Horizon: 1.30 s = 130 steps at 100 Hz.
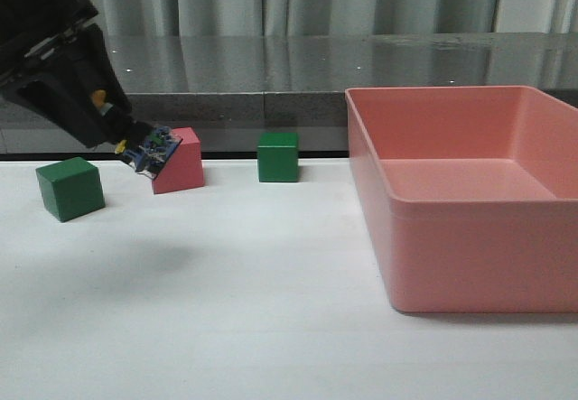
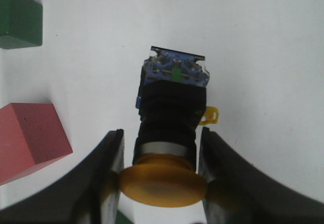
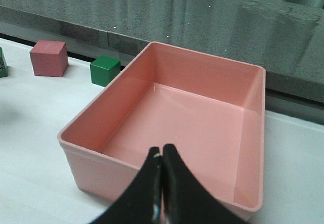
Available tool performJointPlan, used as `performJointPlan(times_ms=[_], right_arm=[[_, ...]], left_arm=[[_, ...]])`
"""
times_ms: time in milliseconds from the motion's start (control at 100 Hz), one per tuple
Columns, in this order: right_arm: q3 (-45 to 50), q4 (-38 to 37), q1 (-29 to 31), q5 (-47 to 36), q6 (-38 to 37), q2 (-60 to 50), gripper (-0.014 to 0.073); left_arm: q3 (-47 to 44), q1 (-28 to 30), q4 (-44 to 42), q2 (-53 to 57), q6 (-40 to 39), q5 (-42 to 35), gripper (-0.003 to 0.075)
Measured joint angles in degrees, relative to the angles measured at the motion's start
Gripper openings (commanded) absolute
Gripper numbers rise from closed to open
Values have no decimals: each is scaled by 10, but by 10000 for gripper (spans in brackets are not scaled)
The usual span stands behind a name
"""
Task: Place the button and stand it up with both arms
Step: 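Lift the button and rotate it upright with the left gripper, then set the button upright on the table and open the left gripper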
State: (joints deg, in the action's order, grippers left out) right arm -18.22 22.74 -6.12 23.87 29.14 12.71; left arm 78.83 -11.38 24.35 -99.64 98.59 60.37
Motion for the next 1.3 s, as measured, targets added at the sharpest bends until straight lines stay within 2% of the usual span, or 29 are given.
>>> performJointPlan(times_ms=[300, 380, 470, 710, 1300], right_arm=[[0, 0, 0, 0, 0, 0, -113], [0, 0, 0, 0, 0, 0, -113], [0, 0, 0, 0, 0, 0, -113], [0, 0, 0, 0, 0, 0, -113], [0, 0, 0, 0, 0, 0, -113]], left_arm=[[22, -188, -339, -4, -194, -12, -19], [23, -219, -420, -12, -236, -12, -19], [23, -241, -471, -26, -253, -13, -19], [25, -257, -530, -81, -264, -13, -19], [26, -257, -530, -126, -284, -8, -15]])
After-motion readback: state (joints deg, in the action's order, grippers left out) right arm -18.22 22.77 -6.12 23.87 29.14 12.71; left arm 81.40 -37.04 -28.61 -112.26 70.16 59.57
